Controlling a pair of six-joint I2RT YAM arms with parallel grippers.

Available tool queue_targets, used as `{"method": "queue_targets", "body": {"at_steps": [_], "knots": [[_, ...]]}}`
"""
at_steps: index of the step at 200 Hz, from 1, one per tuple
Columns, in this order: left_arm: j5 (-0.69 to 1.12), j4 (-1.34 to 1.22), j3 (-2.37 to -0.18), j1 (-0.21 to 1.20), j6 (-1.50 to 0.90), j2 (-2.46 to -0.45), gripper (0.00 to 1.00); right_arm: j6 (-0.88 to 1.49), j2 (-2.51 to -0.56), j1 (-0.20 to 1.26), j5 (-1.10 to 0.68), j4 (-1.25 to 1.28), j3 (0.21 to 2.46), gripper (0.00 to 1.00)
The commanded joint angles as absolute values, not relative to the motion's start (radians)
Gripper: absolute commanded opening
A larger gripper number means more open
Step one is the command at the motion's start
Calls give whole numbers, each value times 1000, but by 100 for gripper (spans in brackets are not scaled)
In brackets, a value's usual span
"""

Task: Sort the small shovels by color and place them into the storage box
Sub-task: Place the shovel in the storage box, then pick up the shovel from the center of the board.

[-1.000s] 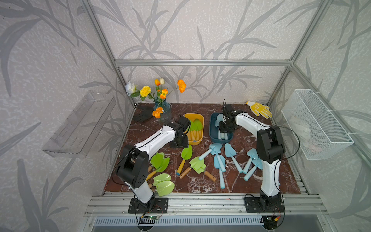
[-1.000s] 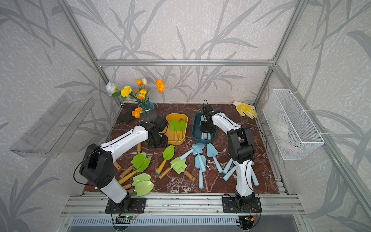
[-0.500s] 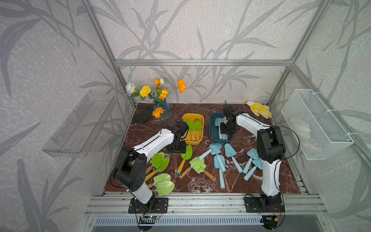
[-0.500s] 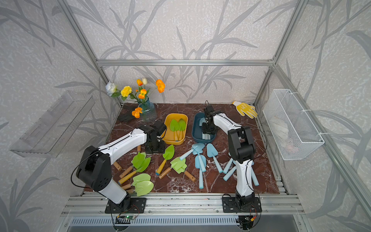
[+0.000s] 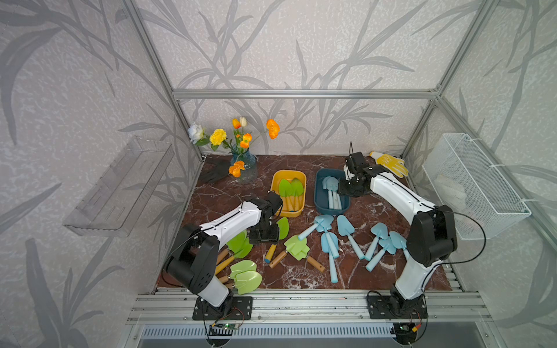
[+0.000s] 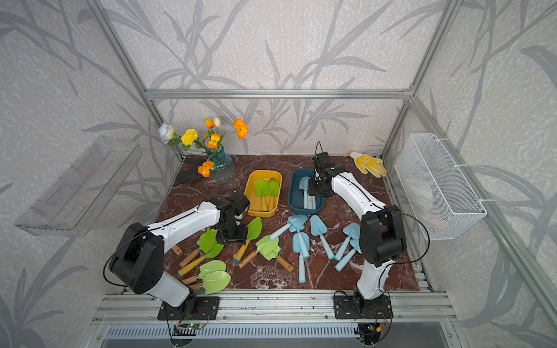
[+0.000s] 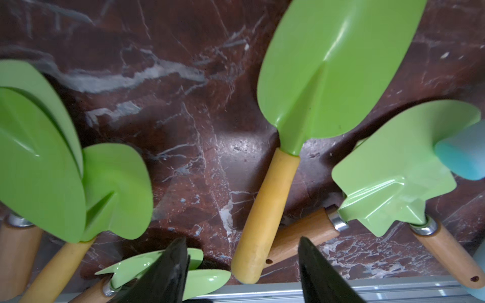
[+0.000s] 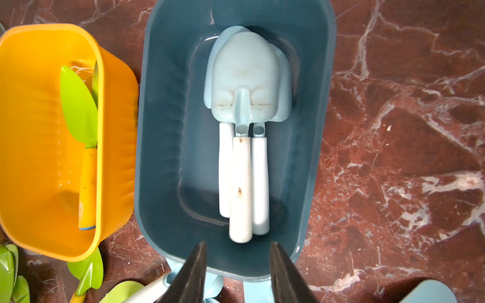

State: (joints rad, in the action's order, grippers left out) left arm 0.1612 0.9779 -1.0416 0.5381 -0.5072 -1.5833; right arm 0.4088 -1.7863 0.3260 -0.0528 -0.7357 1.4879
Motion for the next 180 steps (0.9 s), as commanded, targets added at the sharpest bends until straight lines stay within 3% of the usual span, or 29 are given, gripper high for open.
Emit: {"method": "queue_targets", "body": {"at_steps": [1, 98, 127, 141, 180], "knots": [[226, 952, -1010, 553, -505, -1581, 66, 410, -1768, 321, -48, -734, 1436, 42], [212, 925, -969, 559, -522, -1722, 37, 422, -1713, 322, -45, -707, 1326, 41], [140, 946, -972, 560, -547, -1722, 9, 420, -1682, 322, -44, -703, 1317, 41], [67, 964, -981, 555, -575, -1693, 0, 419, -1686, 322, -50, -703, 1316, 41], [-58, 1030, -1069, 526, -621, -1604, 0, 420, -1690, 322, -53, -698, 1319, 41]]}}
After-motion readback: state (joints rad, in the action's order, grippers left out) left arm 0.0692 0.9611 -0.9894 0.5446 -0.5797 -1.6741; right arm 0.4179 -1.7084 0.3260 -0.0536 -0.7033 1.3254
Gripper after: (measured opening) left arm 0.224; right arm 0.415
